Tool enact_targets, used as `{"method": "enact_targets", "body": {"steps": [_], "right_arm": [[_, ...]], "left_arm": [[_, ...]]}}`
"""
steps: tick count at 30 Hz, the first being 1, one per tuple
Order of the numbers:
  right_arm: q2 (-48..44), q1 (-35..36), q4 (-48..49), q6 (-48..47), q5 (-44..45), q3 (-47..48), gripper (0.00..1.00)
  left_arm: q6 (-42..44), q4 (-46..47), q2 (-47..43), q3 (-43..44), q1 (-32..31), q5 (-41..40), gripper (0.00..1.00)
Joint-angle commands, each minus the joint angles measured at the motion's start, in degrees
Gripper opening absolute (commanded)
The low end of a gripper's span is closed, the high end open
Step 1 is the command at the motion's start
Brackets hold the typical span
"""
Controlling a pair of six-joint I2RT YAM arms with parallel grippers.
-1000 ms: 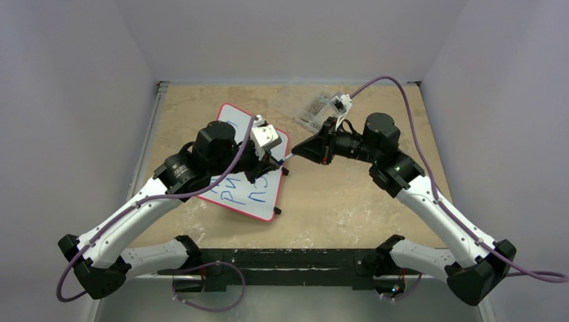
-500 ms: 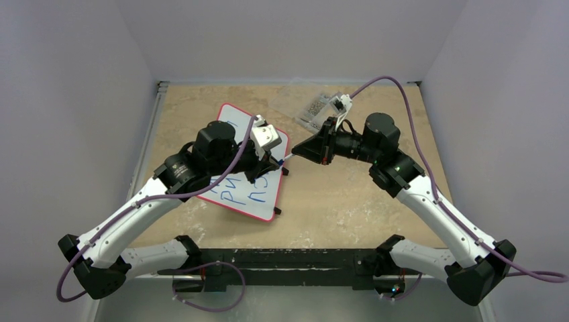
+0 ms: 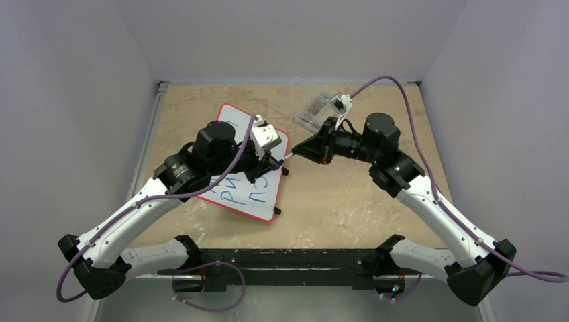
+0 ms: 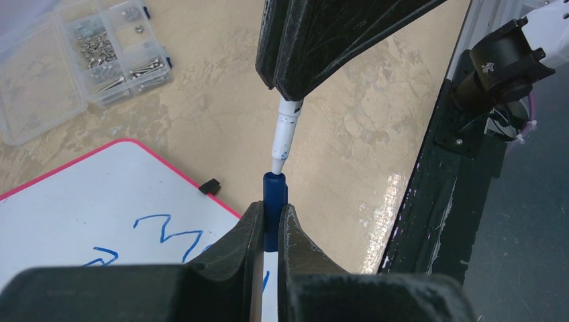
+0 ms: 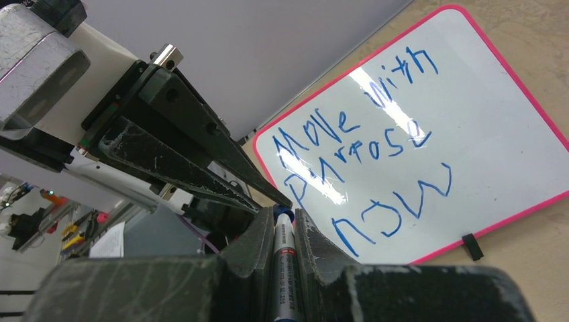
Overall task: Write a sentence on the whiteboard
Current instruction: Insert the whiteboard marker without the cap into the pen cap.
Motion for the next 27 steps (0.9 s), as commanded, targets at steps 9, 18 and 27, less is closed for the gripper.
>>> {"method": "enact_targets", "body": {"steps": [9, 18, 27], "right_arm": [[0.2, -0.1, 1.4, 0.5, 1.0, 1.8, 0.0], [0.8, 0.0, 2.4, 1.3, -1.3, 0.5, 0.0], [2.2, 0.6, 4.0, 2.2, -2.8, -1.0, 0.0]], "left_arm": [[-0.1, 3.0, -1.5, -0.5, 0.4, 1.2, 0.0], [-1.1, 4.0, -0.4, 0.2, 0.3, 1.4, 0.0], [-2.5, 5.2, 1.5, 1.9, 0.4, 2.8, 0.0]]}}
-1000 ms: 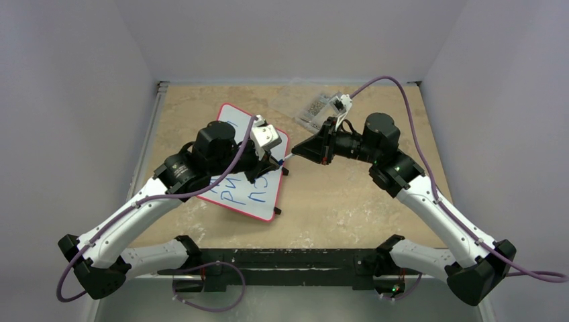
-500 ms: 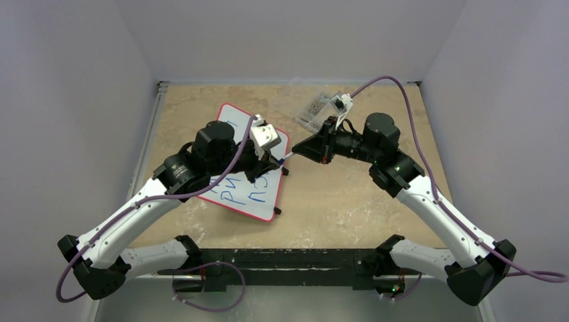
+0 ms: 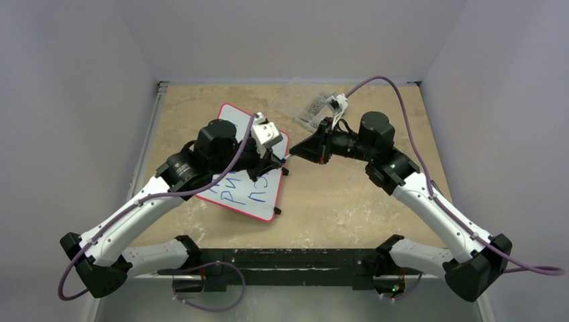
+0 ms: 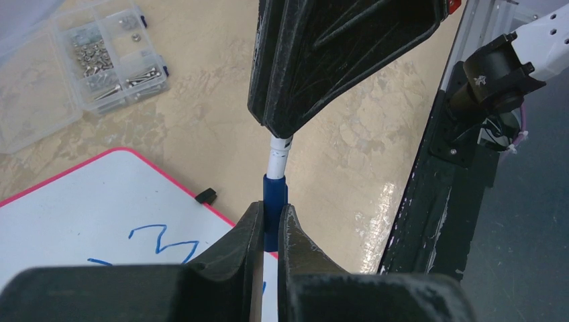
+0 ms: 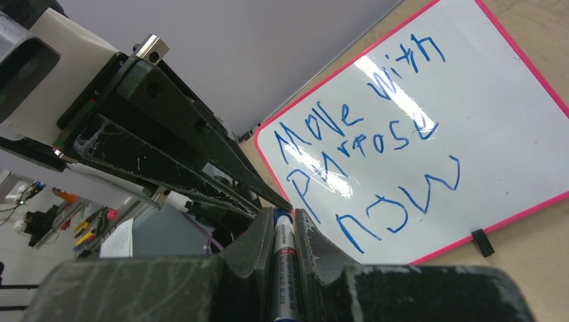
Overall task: Write a sentence on the whiteboard
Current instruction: Insert the whiteboard marker without the cap into the pen cap.
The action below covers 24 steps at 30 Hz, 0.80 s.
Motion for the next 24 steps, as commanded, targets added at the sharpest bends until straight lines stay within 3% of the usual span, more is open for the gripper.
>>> {"method": "enact_targets", "body": {"steps": [1, 10, 24], "right_arm": [[0.6, 0.8, 3.4, 0.8, -1.8, -1.0, 0.0], [3.3, 2.9, 2.4, -0.1, -2.5, -1.2, 0.0], [6.3, 3.2, -1.6, -7.7, -13.0, 0.7, 0.0]], "left_arm": [[-1.6, 3.2, 1.1, 2.1, 0.4, 1.9, 0.0], [-2.3, 4.2, 3.1, 3.4, 0.3, 2.6, 0.0], [-1.5, 4.2, 4.9, 6.1, 0.3, 14.0, 0.0]]}}
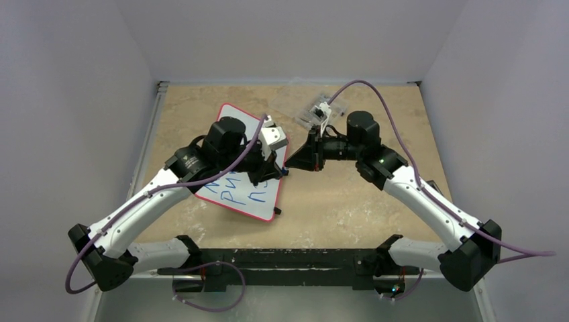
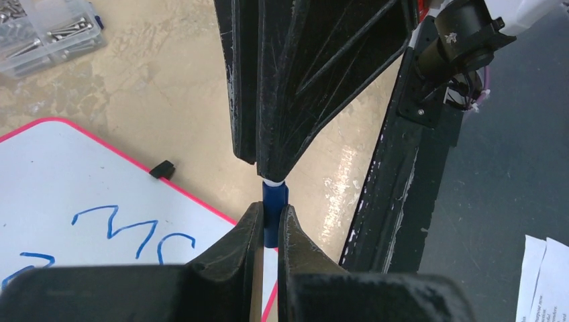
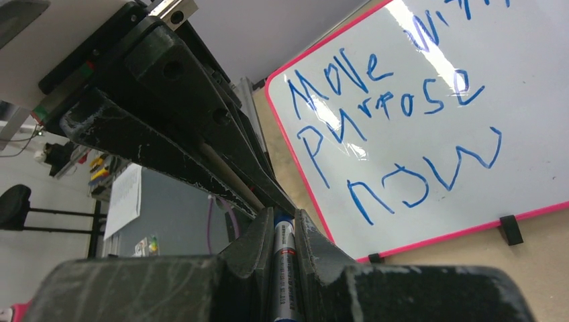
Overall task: Write a sentence on the whiteboard
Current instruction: Insert the whiteboard marker without the cap into the pen cap, then put down the whiteboard marker at the center of the board.
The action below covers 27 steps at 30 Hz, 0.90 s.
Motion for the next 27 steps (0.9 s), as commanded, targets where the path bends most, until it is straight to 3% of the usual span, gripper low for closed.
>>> {"method": "enact_targets", "body": {"steps": [1, 10, 23, 27], "right_arm": [[1.6, 1.9, 0.5, -1.6, -4.7, 1.3, 0.0], [3.1, 2.9, 0.9, 6.6, 2.0, -0.7, 0.0], [8.2, 5.1, -3.2, 17.9, 12.0, 0.8, 0.0], [8.4, 5.1, -3.5, 18.6, 14.6, 1.3, 0.0]], "left_arm": [[-1.4, 10.7, 0.9, 4.5, -0.7, 6.9, 0.0], [-6.2, 19.8, 3.1, 4.5, -0.8, -0.6, 0.0], [-5.8, 28.7, 5.0, 4.4, -2.2, -7.4, 0.0], [-5.2, 27.1, 5.1, 4.8, -2.4, -9.2, 0.0]]}}
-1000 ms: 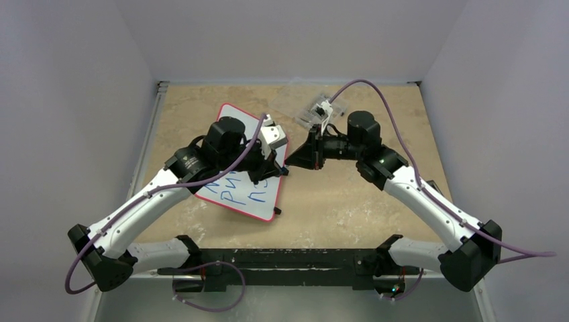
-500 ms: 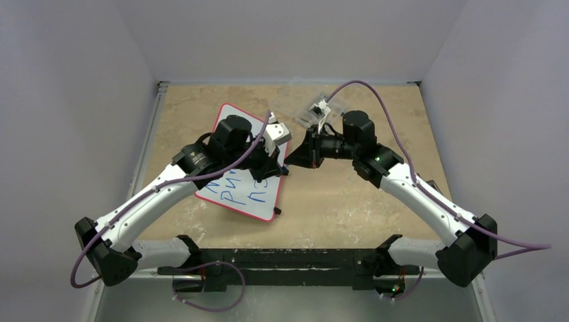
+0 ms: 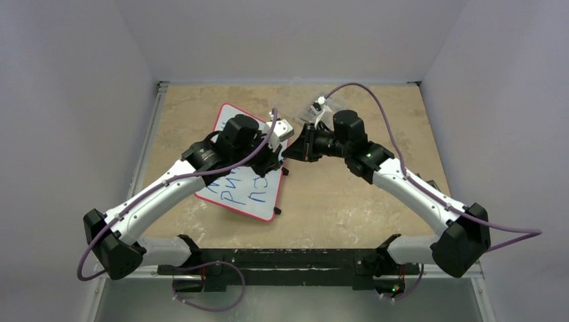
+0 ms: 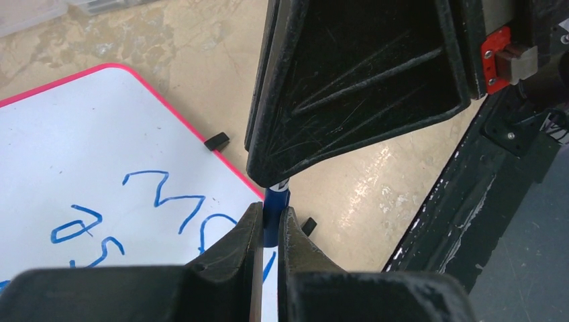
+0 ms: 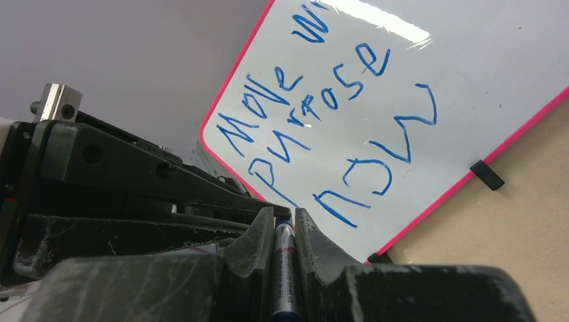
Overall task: Write a sentence on the whiteboard
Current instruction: Put down the whiteboard marker at the center of the board.
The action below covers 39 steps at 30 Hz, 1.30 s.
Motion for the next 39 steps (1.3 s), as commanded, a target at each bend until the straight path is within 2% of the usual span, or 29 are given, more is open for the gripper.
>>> {"method": "enact_targets", "body": {"steps": [1, 4, 9, 11, 19, 24, 28, 32, 39], "right_arm": [[2.0, 4.0, -2.2, 3.6, 0.0, 0.9, 0.0], [1.8, 3.9, -3.9, 3.0, 2.2, 2.3, 0.0], [2.1, 3.8, -7.4, 0.2, 5.4, 5.1, 0.0], [2.2, 3.9, -7.2, 0.2, 5.4, 5.3, 0.0], [1.9, 3.9, -9.9, -2.2, 10.1, 6.7, 0.0], [0.8, 3.6, -12.8, -4.8, 15.9, 6.7, 0.0], [-0.4, 2.5, -13.0, -5.3, 19.6, 4.7, 0.0], [-1.9, 1.7, -11.3, -4.2, 24.2, 1.6, 0.0], [-4.1, 1.0, -7.2, -1.8, 29.9, -5.7, 0.0]], "left_arm": [[-2.0, 25.5, -1.1, 4.2, -2.3, 3.0, 0.0], [-1.3, 22.9, -2.1, 3.7, -2.3, 2.4, 0.01], [-0.7, 19.6, -4.5, 2.4, -2.3, 1.4, 0.27], [-0.5, 18.8, -5.4, 1.9, -2.3, 0.9, 0.33], [-0.5, 13.5, -7.4, 3.2, -2.2, 1.7, 0.44], [0.0, 7.3, -10.5, 4.5, -2.2, -1.4, 0.49], [0.1, 3.2, -14.1, 4.7, -2.3, -7.1, 0.53], [2.6, 2.1, -18.5, 2.4, -2.1, -15.5, 0.68], [3.4, 2.1, -21.0, -0.8, 0.2, -29.3, 0.75]]}}
